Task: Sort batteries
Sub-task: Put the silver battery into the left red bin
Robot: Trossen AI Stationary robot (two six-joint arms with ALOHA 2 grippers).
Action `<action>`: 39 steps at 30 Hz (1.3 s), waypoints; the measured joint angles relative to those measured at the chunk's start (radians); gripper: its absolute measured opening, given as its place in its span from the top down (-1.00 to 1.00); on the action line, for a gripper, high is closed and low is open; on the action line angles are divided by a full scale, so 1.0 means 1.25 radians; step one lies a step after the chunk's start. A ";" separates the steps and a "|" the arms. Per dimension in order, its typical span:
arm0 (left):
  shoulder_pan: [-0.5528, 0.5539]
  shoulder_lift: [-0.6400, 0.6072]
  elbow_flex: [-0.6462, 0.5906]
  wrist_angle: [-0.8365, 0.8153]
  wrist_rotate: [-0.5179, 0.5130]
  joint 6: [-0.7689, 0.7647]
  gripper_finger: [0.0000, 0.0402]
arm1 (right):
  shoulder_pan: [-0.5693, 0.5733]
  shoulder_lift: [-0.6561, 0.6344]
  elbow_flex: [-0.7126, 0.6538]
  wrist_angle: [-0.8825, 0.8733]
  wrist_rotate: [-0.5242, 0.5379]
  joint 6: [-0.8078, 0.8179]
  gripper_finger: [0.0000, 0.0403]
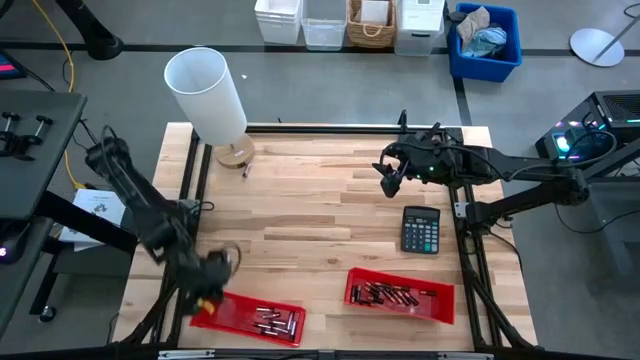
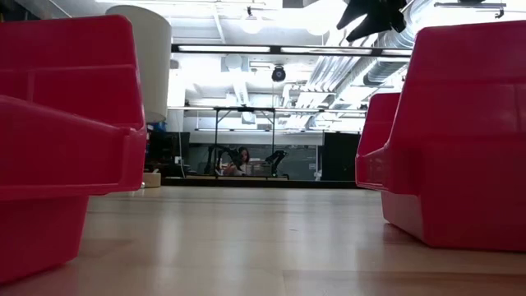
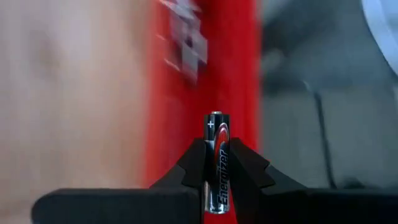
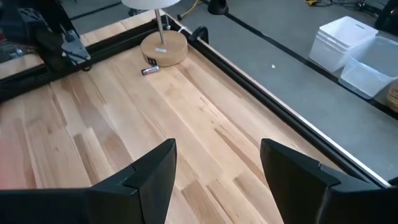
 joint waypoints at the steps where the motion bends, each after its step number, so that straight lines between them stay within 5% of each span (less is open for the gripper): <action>1: -0.017 0.035 0.009 0.021 0.038 0.002 0.85 | 0.000 0.000 0.000 -0.004 0.000 0.000 -0.13; 5: -0.055 0.160 0.024 0.132 0.168 0.018 0.85 | -0.006 0.000 0.000 -0.003 0.000 -0.017 -0.13; 8: -0.046 0.212 0.029 0.106 0.185 -0.030 0.73 | -0.015 0.000 0.000 -0.003 0.000 -0.015 -0.13; 14: 0.030 0.190 0.028 0.010 0.129 0.045 0.19 | -0.025 0.000 0.000 -0.003 -0.012 -0.015 -0.13; 19: 0.132 0.151 0.064 -0.081 0.213 0.160 -0.01 | -0.024 0.000 0.000 -0.003 -0.030 -0.015 -0.13; 23: 0.290 0.068 0.119 -0.287 0.073 0.307 -0.06 | -0.024 0.000 0.000 -0.003 -0.030 -0.014 -0.13; 26: 0.477 -0.008 0.101 -0.265 -0.050 0.370 -0.07 | -0.024 0.000 0.000 -0.003 -0.030 -0.014 -0.13; 29: 0.710 -0.030 0.029 -0.131 -0.078 0.367 -0.07 | -0.024 0.000 0.000 -0.005 -0.030 -0.014 -0.13; 35: 1.048 0.110 -0.048 -0.037 -0.105 0.296 -0.07 | -0.024 0.000 0.000 -0.006 -0.027 0.012 -0.13; 39: 1.121 0.202 -0.048 -0.067 -0.168 0.261 -0.07 | -0.024 0.000 0.000 -0.008 -0.027 0.028 -0.13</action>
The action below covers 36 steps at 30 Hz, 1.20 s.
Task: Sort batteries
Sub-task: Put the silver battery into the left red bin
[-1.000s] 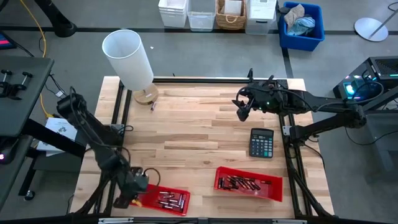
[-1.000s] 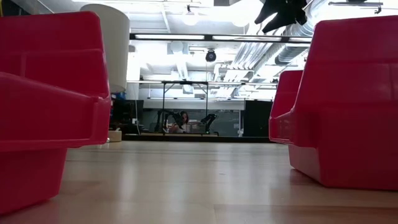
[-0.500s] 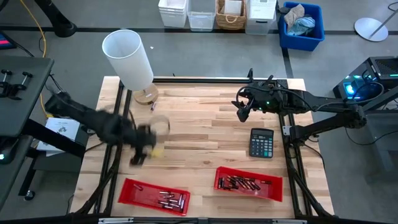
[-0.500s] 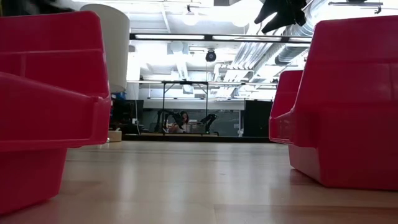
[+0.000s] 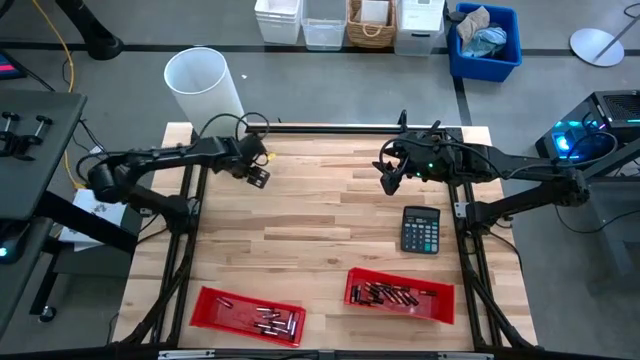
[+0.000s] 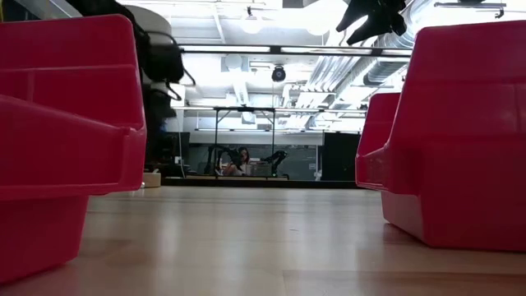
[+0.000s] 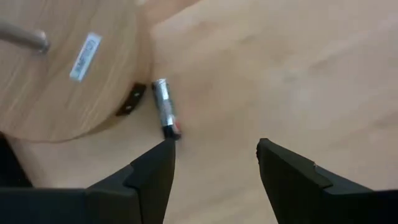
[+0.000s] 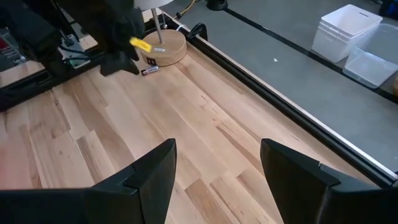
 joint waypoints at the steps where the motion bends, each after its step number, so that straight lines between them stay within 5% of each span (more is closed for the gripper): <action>1: 0.002 0.018 0.000 0.003 -0.015 -0.008 -0.07 | 0.000 0.000 0.000 0.000 0.000 0.001 -0.13; 18: 0.044 0.212 -0.042 0.145 -0.072 -0.098 -0.01 | 0.000 0.001 0.000 -0.001 0.018 0.041 -0.13; 21: 0.056 0.216 -0.066 0.176 -0.033 -0.096 0.18 | 0.000 0.001 0.000 -0.002 0.019 0.045 -0.13; 26: 0.031 0.208 -0.075 0.218 0.014 -0.088 0.83 | 0.000 0.001 0.000 -0.003 0.020 0.044 -0.13; 30: -0.015 0.186 -0.072 0.265 0.073 -0.108 0.84 | 0.000 0.001 0.000 -0.008 0.020 0.043 -0.13; 36: -0.198 0.057 -0.080 0.251 0.277 0.101 0.84 | 0.002 0.001 0.000 -0.020 0.011 0.042 -0.13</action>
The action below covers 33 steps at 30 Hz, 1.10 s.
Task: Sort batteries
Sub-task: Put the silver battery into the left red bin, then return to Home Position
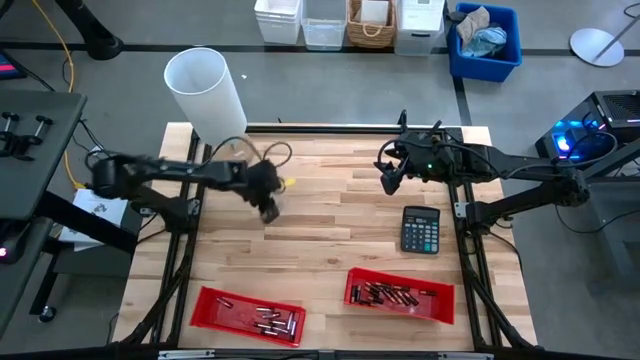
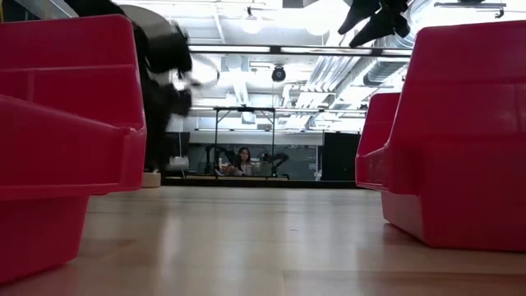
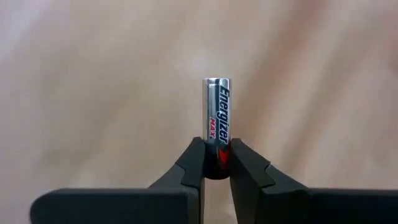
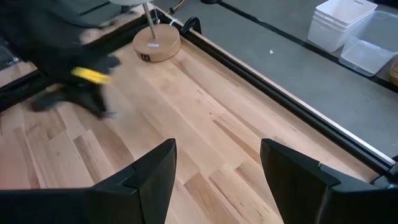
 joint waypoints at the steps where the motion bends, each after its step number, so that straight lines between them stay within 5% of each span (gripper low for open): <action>1: -0.044 -0.033 -0.003 -0.004 0.014 0.028 0.84 | 0.000 0.000 0.000 -0.005 -0.002 0.000 -0.13; 5: -0.270 -0.159 -0.002 -0.025 0.034 0.056 0.84 | 0.000 0.000 0.000 -0.020 -0.009 -0.005 -0.13; 8: -0.480 -0.212 0.039 -0.087 -0.035 0.053 0.84 | 0.000 0.000 0.000 -0.023 -0.009 -0.023 -0.13; 12: -0.724 -0.207 0.149 -0.216 -0.142 0.000 0.84 | 0.000 0.000 0.000 -0.023 -0.012 -0.028 -0.13; 16: -0.872 -0.170 0.232 -0.249 -0.209 -0.090 0.84 | 0.000 0.000 0.000 -0.023 -0.016 -0.042 -0.13; 24: -0.929 -0.041 0.237 -0.167 -0.110 -0.109 0.83 | -0.003 0.000 0.000 -0.023 -0.016 -0.067 -0.13; 33: -0.891 -0.007 0.237 -0.188 -0.093 -0.126 0.17 | -0.003 0.000 0.000 -0.023 -0.017 -0.067 -0.13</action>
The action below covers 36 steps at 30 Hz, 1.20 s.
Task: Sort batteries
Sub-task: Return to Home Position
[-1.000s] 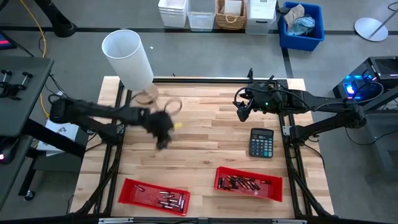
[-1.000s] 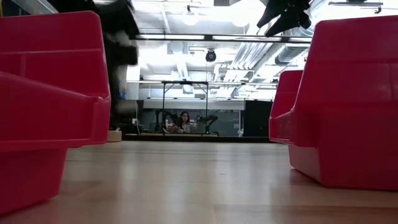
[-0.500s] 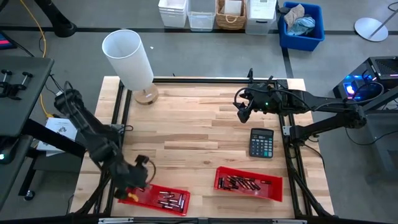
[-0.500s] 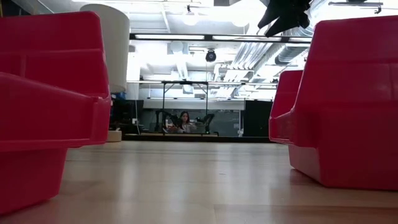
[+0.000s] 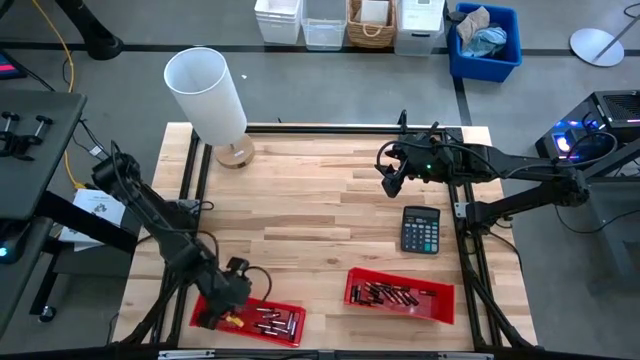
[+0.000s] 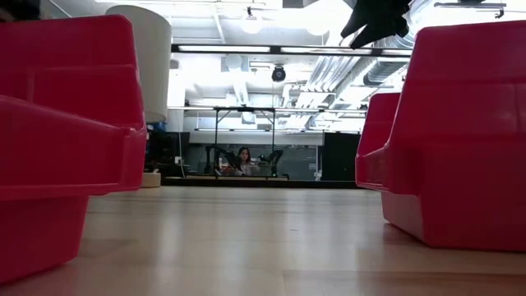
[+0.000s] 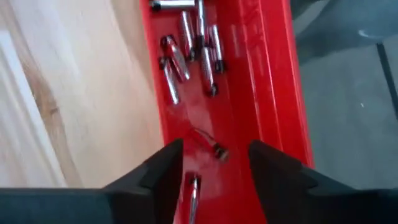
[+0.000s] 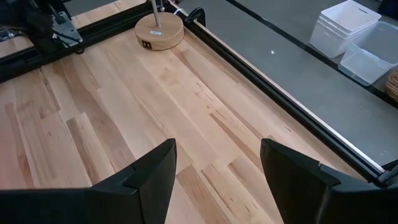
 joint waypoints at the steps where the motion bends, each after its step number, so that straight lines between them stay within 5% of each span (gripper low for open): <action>1: 0.012 -0.007 0.000 -0.013 0.017 0.010 0.13 | 0.000 0.000 0.000 0.000 0.000 0.000 -0.13; 5: 0.076 -0.063 0.008 -0.158 0.002 0.036 0.09 | 0.000 0.000 0.000 0.000 -0.021 -0.002 -0.13; 10: 0.184 -0.230 0.019 -0.338 -0.272 0.069 0.26 | 0.000 0.000 0.000 0.000 -0.081 -0.007 -0.13; 14: 0.298 -0.405 -0.061 -0.277 -0.463 -0.031 0.49 | 0.003 -0.012 0.000 -0.013 -0.124 -0.019 -0.02; 17: 0.359 -0.548 -0.185 -0.137 -0.546 -0.046 0.78 | 0.013 -0.025 0.000 -0.046 -0.147 0.000 0.38; 20: 0.413 -0.677 -0.330 0.061 -0.565 0.018 0.96 | 0.012 -0.042 0.000 -0.108 -0.164 0.022 0.88; 27: 0.484 -0.894 -0.611 0.278 -0.512 -0.005 0.99 | 0.000 -0.138 0.000 -0.179 -0.183 0.123 0.98; 36: 0.487 -1.059 -0.706 0.277 -0.493 -0.029 1.00 | 0.005 -0.257 -0.015 -0.184 -0.184 0.203 1.00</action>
